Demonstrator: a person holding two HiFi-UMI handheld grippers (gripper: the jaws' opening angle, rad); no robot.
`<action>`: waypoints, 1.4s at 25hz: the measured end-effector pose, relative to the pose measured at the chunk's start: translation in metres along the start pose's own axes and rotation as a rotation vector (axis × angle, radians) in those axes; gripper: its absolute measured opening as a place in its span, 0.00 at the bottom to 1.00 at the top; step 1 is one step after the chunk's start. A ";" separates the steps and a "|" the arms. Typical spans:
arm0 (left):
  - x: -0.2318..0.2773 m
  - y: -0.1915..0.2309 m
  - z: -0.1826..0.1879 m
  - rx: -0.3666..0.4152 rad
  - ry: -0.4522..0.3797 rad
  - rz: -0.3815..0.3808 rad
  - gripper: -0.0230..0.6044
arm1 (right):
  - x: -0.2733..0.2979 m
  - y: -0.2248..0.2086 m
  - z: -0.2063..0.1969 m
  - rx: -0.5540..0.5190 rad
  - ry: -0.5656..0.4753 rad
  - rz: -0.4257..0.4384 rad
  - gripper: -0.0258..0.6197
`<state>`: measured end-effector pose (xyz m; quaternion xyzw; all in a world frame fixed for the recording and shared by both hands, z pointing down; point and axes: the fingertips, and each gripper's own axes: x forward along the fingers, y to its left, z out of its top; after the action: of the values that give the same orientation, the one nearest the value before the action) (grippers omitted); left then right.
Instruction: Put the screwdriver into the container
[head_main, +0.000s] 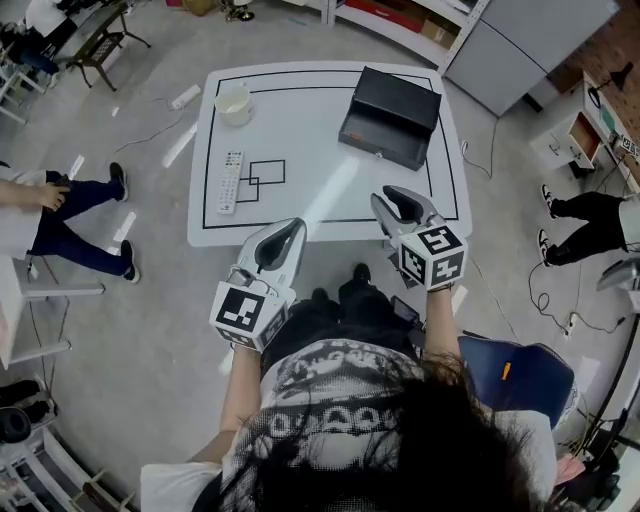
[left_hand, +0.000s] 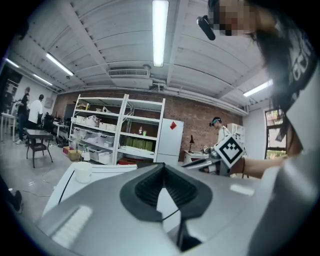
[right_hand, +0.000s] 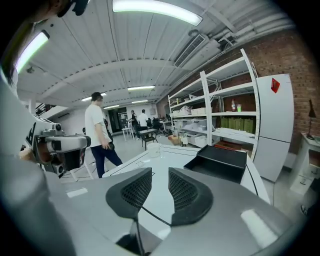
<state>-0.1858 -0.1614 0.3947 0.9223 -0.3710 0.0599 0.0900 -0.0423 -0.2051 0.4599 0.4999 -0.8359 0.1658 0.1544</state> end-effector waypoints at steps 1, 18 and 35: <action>-0.001 -0.003 -0.001 0.000 0.000 -0.005 0.04 | -0.005 0.004 0.000 -0.001 -0.005 0.001 0.20; 0.017 -0.106 -0.011 0.012 0.028 -0.058 0.04 | -0.109 0.018 -0.035 -0.009 -0.047 0.084 0.16; 0.025 -0.222 -0.028 0.014 0.034 0.033 0.04 | -0.204 -0.005 -0.059 -0.048 -0.115 0.196 0.04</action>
<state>-0.0148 -0.0153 0.3992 0.9155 -0.3842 0.0797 0.0889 0.0601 -0.0220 0.4267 0.4204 -0.8921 0.1310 0.1013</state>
